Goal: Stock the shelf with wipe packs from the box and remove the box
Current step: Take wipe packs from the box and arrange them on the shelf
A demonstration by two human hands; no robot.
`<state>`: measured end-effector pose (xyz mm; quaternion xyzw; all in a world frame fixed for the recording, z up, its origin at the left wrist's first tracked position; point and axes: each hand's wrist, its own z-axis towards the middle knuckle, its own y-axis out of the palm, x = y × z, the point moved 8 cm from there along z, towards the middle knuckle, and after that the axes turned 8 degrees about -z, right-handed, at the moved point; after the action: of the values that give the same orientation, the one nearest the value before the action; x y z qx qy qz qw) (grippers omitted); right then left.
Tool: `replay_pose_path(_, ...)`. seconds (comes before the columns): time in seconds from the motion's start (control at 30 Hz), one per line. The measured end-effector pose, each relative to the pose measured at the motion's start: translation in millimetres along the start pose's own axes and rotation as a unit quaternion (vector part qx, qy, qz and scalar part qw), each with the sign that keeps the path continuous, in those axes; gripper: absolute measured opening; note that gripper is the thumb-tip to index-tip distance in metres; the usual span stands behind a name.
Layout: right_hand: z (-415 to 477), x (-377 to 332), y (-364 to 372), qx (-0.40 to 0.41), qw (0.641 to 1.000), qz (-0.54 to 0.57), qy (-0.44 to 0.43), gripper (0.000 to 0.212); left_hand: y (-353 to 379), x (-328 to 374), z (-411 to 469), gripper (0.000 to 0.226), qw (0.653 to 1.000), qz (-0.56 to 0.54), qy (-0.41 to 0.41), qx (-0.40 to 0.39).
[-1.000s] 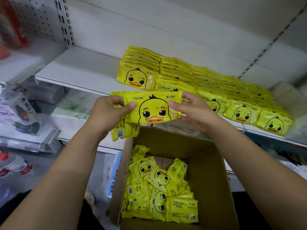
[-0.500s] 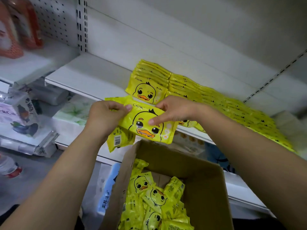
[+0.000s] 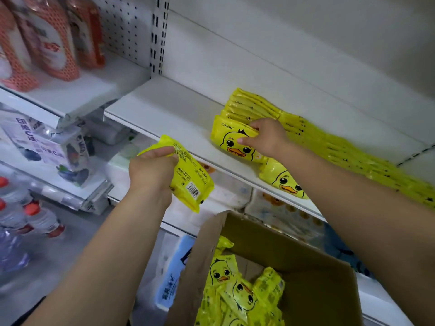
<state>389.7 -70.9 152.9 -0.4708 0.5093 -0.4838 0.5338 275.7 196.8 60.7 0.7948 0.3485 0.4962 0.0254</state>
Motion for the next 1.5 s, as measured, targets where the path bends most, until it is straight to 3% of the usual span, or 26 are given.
replay_pose_path(0.1,5.0,7.1,10.2,0.03,0.999,-0.029,0.017,0.054,1.8,-1.4,0.9,0.022,1.0,-0.012,-0.006,0.003)
replay_pose_path(0.37,5.7,-3.6,4.0,0.093,0.985,-0.146,0.003,0.058,17.7,-10.7,-2.3,0.024,0.999,-0.003,-0.026,-0.022)
replay_pose_path(0.43,-0.4,-2.2,-3.4,0.127,0.987,-0.094,0.014,0.058,21.4,-10.9,-4.0,0.024,0.999,-0.008,-0.028,-0.028)
replay_pose_path(0.57,-41.8,-5.7,-20.9,0.2,0.967,0.157,-0.014,0.03,32.5,-11.5,-8.8,0.022,0.997,-0.026,-0.026,-0.062)
replay_pose_path(0.67,-90.0,-8.9,-16.8,0.141,0.952,0.272,0.012,0.02,47.6,-15.0,-18.4,0.019,0.992,-0.028,-0.031,-0.12)
replay_pose_path(0.8,-154.4,8.6,8.0,0.063,0.927,0.349,0.122,0.038,69.8,-27.5,-43.1,0.019,0.976,-0.039,-0.028,-0.213)
replay_pose_path(0.9,-196.2,26.9,32.1,0.004,0.879,0.433,0.201,0.037,83.2,-43.4,-67.5,0.019,0.96,-0.021,-0.03,-0.279)
replay_pose_path(1.0,-231.3,43.1,41.9,0.012,0.806,0.537,0.25,0.026,81.7,-62.9,-81.6,0.02,0.952,0.078,0.024,-0.296)
replay_pose_path(1.03,-240.6,50.8,42.5,0.029,0.799,0.539,0.265,0.025,78.8,-66.3,-87.0,0.02,0.942,0.147,0.076,-0.291)
replay_pose_path(1.13,-262.3,69.7,37.5,0.078,0.803,0.512,0.295,0.027,75.7,-77.4,-115.2,0.03,0.866,0.328,0.215,-0.311)
replay_pose_path(1.27,-277.2,64.5,19.1,0.086,0.824,0.502,0.248,0.021,77.6,-113.7,-158.2,0.05,0.864,0.258,0.08,-0.425)
replay_pose_path(1.43,-288.3,54.8,18.0,0.026,0.825,0.522,0.214,0.038,74.3,-147.0,-182.4,0.046,0.899,0.138,-0.109,-0.401)
replay_pose_path(1.5,-297.7,62.4,16.5,0.032,0.804,0.554,0.215,0.037,71.2,-152.2,-184.0,0.039,0.91,0.126,-0.121,-0.377)
